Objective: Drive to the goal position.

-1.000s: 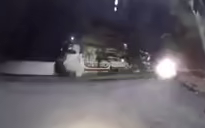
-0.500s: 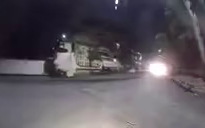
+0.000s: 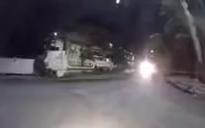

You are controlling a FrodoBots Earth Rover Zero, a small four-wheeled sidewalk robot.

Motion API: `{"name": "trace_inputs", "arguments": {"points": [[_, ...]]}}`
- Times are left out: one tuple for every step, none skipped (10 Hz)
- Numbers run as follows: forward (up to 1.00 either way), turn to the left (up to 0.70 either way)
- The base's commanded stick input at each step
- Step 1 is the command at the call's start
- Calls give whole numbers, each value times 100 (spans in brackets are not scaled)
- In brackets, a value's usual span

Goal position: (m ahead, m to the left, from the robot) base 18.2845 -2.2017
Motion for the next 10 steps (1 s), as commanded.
{"name": "trace_inputs", "arguments": {"points": [[70, -35], [70, -35], [70, -35], [70, -35], [70, -35], [70, -35], [70, -35], [70, -35], [70, -35], [70, -35]]}}
